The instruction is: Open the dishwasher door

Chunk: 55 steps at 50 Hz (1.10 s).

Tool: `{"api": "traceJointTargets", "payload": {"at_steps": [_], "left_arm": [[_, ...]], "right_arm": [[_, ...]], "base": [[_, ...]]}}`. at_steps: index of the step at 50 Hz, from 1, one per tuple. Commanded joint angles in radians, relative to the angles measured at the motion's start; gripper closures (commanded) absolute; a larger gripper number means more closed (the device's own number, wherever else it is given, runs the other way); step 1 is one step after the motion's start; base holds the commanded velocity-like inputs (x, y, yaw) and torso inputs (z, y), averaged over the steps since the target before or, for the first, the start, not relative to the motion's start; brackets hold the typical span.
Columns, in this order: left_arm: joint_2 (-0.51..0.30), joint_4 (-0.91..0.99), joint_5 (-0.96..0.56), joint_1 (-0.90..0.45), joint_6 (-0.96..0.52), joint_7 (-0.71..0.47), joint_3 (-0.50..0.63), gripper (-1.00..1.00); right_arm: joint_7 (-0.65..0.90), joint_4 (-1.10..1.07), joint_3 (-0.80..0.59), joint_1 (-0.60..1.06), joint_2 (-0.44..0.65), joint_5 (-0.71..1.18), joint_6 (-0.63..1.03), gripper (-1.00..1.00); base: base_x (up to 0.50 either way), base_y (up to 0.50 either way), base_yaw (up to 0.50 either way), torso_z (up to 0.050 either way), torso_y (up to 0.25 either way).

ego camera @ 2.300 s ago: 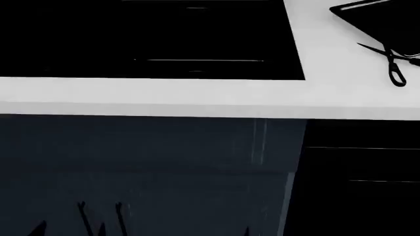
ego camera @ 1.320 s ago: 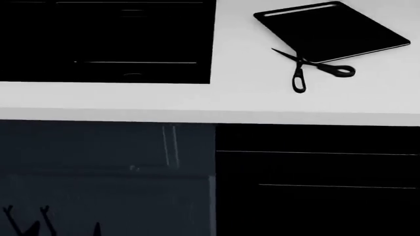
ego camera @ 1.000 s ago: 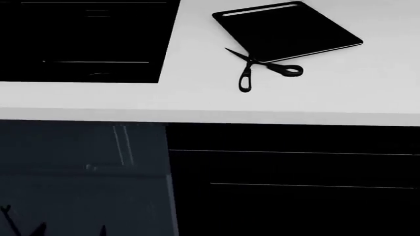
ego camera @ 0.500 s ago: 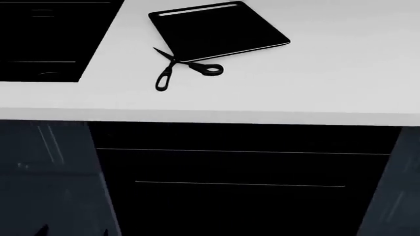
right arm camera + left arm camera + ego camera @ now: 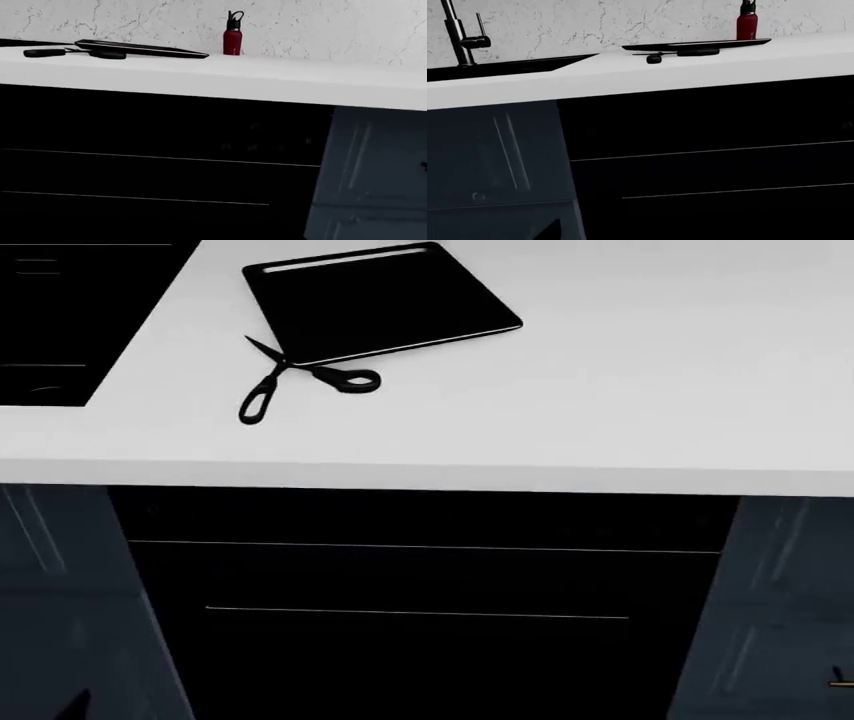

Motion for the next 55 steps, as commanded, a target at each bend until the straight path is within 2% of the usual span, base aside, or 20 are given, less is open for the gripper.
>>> {"api": "traceJointTargets", "payload": {"at_steps": [1,10,55], "left_arm": [[-0.01,-0.006,-0.011,-0.01,0.0,-0.007,0.001,-1.0],[-0.016,-0.004,-0.021,-0.022,-0.031,-0.018,-0.002,-1.0],[-0.034,-0.012,-0.036,-0.018,-0.028,-0.046,0.025,-1.0]], "right_arm": [[0.008,-0.032,-0.016,0.004,0.01,-0.004,0.017,-1.0],[0.012,-0.061,-0.034,0.013,0.016,-0.011,0.032,-1.0],[0.035,-0.039,-0.063,0.025,0.034,0.006,0.018,-1.0]], "base": [[0.0,0.0,0.0,0.0,0.0],[0.0,0.0,0.0,-0.004,0.0],[0.0,0.0,0.0,-0.05,-0.046]]}}
